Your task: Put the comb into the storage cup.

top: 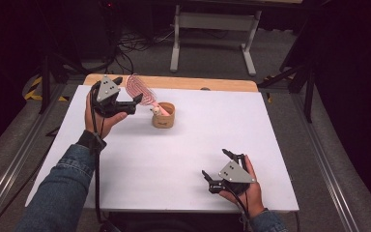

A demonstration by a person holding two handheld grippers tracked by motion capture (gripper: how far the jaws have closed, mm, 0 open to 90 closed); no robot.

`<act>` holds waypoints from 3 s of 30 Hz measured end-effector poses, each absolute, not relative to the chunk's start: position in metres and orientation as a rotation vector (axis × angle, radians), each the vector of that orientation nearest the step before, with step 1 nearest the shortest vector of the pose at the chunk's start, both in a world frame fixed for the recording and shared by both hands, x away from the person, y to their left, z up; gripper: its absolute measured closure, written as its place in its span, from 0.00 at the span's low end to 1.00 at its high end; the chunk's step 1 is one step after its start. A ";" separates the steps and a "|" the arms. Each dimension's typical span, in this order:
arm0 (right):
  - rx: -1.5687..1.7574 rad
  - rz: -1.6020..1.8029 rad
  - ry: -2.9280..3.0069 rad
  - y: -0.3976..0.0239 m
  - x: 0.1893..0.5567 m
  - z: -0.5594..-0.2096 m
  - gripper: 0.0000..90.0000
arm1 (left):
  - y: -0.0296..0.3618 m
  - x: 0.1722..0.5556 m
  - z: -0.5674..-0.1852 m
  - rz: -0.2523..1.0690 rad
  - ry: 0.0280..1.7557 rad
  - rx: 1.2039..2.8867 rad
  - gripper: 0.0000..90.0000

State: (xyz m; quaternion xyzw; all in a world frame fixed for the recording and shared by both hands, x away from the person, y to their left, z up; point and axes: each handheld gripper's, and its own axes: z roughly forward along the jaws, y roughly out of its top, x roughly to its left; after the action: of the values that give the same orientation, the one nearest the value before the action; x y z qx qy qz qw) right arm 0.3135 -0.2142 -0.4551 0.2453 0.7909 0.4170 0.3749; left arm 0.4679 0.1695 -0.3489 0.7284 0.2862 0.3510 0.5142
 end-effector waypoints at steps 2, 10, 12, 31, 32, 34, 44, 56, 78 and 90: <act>0.629 1.066 2.022 -0.214 0.314 -0.455 0.08 | 0.169 0.464 -0.351 0.837 0.675 1.748 0.15; 0.624 1.064 2.022 -0.214 0.313 -0.455 0.08 | 0.169 0.454 -0.364 0.833 0.667 1.753 0.14; 0.626 1.062 2.024 -0.214 0.314 -0.455 0.08 | 0.166 0.452 -0.366 0.845 0.662 1.757 0.13; 0.630 1.077 2.032 -0.214 0.313 -0.455 0.08 | 0.163 0.429 -0.395 0.783 0.633 1.742 0.12; 0.628 1.075 2.033 -0.214 0.313 -0.455 0.08 | 0.162 0.428 -0.396 0.774 0.629 1.737 0.12; 0.626 1.077 2.033 -0.214 0.313 -0.455 0.08 | 0.162 0.427 -0.397 0.771 0.626 1.745 0.12; 0.620 1.074 2.021 -0.215 0.312 -0.452 0.08 | 0.161 0.416 -0.403 0.730 0.604 1.739 0.12; 0.608 1.069 2.014 -0.215 0.309 -0.449 0.08 | 0.159 0.390 -0.397 0.714 0.537 1.749 0.11; 0.619 1.059 2.003 -0.219 0.306 -0.446 0.08 | 0.160 0.372 -0.417 0.690 0.483 1.831 0.09; 0.634 1.040 1.983 -0.226 0.303 -0.445 0.08 | 0.168 0.356 -0.432 0.681 0.449 1.883 0.09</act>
State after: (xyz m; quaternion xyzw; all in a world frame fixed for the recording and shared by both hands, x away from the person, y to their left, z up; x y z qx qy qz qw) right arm 0.3032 -0.2262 -0.4451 0.2501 0.7823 0.4105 0.3961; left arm 0.3559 0.1677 -0.4321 0.7848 0.1873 0.2839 0.5181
